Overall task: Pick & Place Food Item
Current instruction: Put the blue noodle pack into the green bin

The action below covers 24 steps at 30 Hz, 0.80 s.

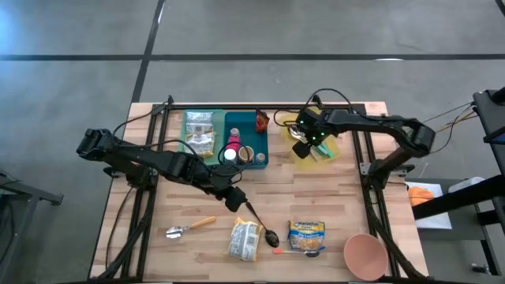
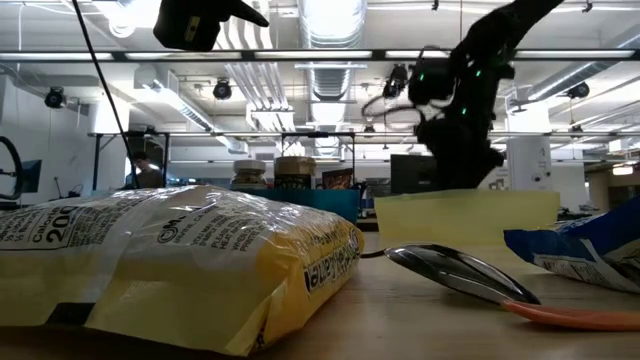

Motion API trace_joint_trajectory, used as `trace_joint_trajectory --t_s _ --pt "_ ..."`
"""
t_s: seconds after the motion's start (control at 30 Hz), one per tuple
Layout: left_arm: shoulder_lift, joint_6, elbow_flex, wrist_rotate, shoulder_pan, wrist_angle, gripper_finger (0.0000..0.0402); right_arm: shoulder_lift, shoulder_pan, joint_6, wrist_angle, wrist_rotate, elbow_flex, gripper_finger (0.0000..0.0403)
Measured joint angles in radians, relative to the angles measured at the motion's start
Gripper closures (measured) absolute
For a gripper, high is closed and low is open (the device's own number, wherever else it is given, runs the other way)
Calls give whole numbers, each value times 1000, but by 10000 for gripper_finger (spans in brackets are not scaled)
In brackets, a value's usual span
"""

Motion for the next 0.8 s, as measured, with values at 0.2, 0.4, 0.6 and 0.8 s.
trace_joint_trajectory --t_s 0.2,0.4,0.6,0.8 --pt "0 4 0 0 0 -2 231 -174 128 0 -46 -99 0 113" --pt "0 35 0 0 0 -45 231 -281 363 14 -64 -110 0 113" --pt "0 30 0 0 -1 -178 231 -287 544 64 -61 -115 -1 113" --pt "0 30 0 0 -1 -210 231 -190 631 117 -44 -113 -4 113"
